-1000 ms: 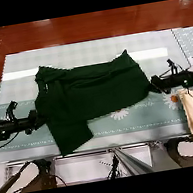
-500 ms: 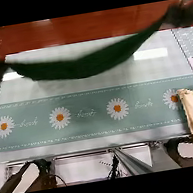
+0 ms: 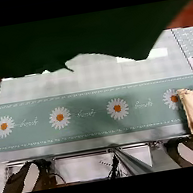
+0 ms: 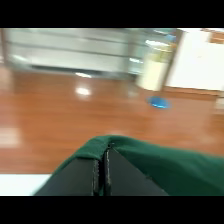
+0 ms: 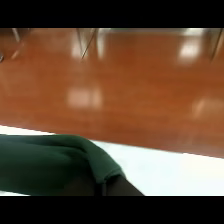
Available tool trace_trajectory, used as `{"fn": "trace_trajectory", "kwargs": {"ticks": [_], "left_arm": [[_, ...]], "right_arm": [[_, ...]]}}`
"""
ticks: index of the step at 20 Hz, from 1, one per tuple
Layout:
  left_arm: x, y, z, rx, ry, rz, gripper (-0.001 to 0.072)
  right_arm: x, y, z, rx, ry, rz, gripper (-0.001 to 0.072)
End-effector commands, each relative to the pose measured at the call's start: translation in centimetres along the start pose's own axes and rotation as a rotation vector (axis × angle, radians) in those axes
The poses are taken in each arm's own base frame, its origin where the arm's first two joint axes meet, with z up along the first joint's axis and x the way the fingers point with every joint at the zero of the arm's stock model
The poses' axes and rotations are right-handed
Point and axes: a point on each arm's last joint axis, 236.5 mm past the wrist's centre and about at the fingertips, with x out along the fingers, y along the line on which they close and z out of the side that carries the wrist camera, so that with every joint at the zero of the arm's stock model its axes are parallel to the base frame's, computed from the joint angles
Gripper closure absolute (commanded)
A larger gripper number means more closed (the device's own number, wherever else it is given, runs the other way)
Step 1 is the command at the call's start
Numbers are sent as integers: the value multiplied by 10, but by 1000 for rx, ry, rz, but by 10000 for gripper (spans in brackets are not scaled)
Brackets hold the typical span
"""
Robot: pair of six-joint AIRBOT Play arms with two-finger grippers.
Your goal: Fold the shirts.
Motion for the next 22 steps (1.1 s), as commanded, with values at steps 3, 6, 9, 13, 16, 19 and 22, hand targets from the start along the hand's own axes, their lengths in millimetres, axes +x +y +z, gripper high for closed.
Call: {"fn": "trace_trajectory", "kwargs": {"ticks": [3, 6, 9, 13, 16, 19, 22], "left_arm": [[-115, -1, 3, 119, -74, 265, 685], [-130, -11, 2, 124, -98, 237, 685], [-112, -5, -12, 105, -33, 198, 685], [-46, 30, -100, -5, 252, 189, 684], [16, 49, -190, -96, 499, 114, 684], [86, 71, -263, -208, 615, 53, 684], [149, 95, -323, -301, 719, 58, 684]], "right_arm": [[-105, 24, -14, -59, -82, -107, 684], [-123, 29, -22, -71, -83, -127, 684], [-112, 6, -48, -27, 28, -192, 684], [-45, -4, -109, 60, 243, -104, 684], [28, -27, -168, 134, 360, -67, 684], [106, -52, -221, 213, 424, -32, 684], [188, -77, -260, 311, 469, 5, 684]]}}
